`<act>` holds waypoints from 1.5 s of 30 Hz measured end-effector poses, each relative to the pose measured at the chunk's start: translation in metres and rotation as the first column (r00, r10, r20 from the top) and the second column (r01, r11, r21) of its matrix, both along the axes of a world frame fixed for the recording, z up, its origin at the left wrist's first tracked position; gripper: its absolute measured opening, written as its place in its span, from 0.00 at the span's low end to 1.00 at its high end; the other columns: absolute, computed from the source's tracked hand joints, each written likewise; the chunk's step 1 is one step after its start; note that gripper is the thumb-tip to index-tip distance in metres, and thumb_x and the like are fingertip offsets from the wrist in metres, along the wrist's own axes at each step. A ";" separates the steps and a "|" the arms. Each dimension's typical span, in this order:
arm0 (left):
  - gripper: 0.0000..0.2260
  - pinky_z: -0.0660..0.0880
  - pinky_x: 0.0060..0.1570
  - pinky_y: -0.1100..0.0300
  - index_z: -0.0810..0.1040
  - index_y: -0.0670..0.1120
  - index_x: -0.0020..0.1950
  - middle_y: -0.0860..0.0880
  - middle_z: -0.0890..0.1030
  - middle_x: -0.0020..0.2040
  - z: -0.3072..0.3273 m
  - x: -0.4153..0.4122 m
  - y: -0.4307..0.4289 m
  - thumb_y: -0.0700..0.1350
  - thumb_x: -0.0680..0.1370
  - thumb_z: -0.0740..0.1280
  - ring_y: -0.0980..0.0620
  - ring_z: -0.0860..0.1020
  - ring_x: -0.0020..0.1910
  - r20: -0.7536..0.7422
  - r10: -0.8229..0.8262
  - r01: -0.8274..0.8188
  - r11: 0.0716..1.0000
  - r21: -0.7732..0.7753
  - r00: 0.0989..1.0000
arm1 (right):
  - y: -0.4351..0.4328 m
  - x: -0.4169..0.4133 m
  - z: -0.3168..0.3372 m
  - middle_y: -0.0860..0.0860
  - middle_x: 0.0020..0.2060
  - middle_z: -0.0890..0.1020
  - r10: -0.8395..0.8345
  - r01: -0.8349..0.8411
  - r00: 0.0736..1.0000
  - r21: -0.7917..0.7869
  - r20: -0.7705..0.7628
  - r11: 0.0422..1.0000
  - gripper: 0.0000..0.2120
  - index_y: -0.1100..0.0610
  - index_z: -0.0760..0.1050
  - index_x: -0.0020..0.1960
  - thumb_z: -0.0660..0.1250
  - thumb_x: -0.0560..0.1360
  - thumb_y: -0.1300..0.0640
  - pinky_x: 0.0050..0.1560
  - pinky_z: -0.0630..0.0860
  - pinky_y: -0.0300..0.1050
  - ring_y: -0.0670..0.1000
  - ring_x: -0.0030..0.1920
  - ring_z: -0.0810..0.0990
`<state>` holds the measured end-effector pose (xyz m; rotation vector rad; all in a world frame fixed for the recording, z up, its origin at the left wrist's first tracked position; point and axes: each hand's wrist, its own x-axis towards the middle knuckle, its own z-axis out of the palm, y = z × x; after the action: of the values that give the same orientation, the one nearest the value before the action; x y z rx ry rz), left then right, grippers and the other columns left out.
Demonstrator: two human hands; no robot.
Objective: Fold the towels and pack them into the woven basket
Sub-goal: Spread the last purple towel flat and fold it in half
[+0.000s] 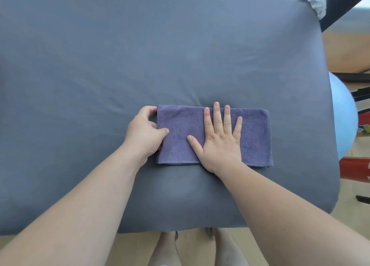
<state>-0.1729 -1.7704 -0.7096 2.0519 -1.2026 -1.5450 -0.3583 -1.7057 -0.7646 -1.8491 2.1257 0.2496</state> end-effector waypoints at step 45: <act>0.24 0.70 0.62 0.42 0.78 0.49 0.66 0.47 0.75 0.67 -0.011 -0.156 0.065 0.59 0.73 0.63 0.41 0.73 0.64 0.723 -0.308 0.739 0.543 -0.399 0.618 | 0.041 -0.141 0.048 0.44 0.54 0.81 -0.277 0.288 0.494 0.146 0.824 0.946 0.16 0.47 0.81 0.60 0.56 0.84 0.46 0.68 0.64 0.44 0.44 0.59 0.70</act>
<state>-0.3285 -1.7052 -0.7207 1.6848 -2.4193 -0.3804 -0.4991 -1.6645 -0.7164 -1.1592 1.6297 -0.6330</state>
